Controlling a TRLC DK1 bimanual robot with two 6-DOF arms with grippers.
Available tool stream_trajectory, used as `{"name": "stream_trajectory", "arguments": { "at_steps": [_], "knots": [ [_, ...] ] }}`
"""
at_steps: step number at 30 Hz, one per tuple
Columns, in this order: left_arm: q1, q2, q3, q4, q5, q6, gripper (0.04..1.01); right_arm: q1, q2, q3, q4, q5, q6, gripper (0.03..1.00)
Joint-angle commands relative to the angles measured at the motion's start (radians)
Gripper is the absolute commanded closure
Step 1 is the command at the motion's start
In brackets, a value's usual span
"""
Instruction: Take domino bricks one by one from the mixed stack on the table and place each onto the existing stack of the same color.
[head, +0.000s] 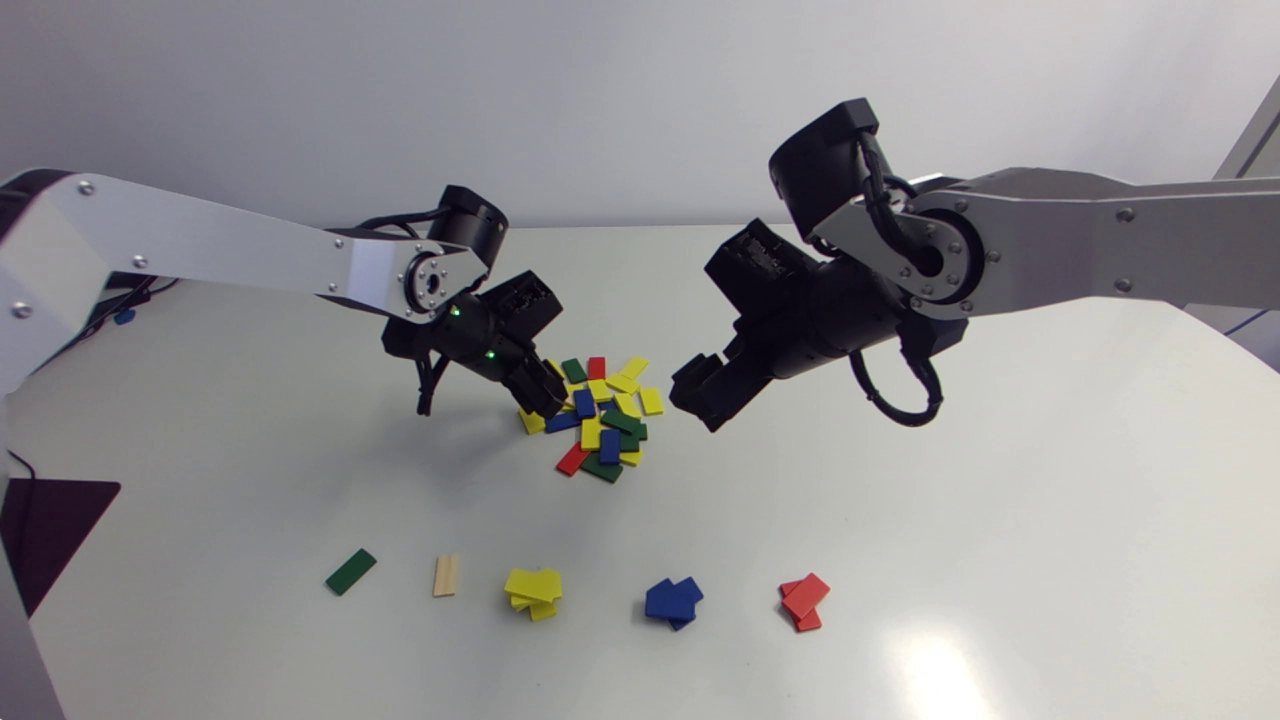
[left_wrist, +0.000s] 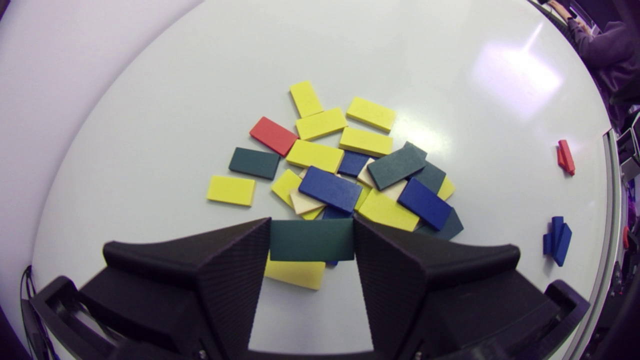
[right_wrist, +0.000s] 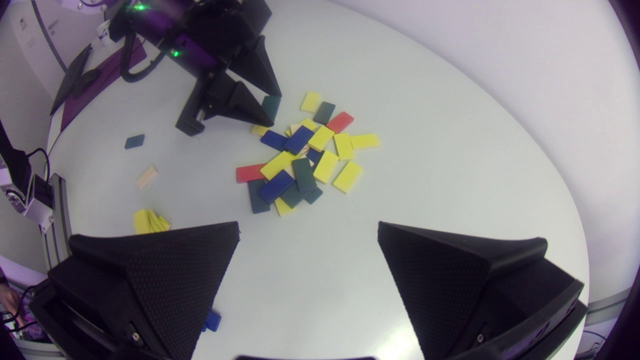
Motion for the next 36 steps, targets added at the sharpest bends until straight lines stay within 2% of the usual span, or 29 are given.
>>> {"name": "stream_trajectory", "arguments": {
  "at_steps": [1, 8, 14, 22, 28, 36],
  "knots": [
    [0.016, -0.074, -0.067, -0.020, 0.001, -0.004, 0.726, 0.002, -0.011, -0.030, 0.005, -0.007, -0.011, 0.062],
    [0.079, -0.255, -0.266, -0.020, 0.001, 0.045, 0.726, 0.005, -0.029, -0.046, 0.006, -0.007, -0.013, 0.062],
    [0.137, -0.422, -0.467, -0.017, 0.004, 0.169, 0.726, 0.012, -0.042, -0.059, 0.010, -0.007, -0.011, 0.062],
    [0.215, -0.646, -0.703, -0.029, 0.076, 0.353, 0.726, 0.019, -0.066, -0.085, 0.017, -0.007, -0.010, 0.062],
    [0.281, -0.675, -0.783, -0.046, 0.102, 0.433, 0.726, 0.020, -0.083, -0.103, 0.022, -0.007, -0.008, 0.062],
    [0.336, -0.622, -0.823, -0.015, 0.110, 0.454, 0.728, 0.025, -0.095, -0.108, 0.022, -0.007, -0.005, 0.062]
  ]
}}
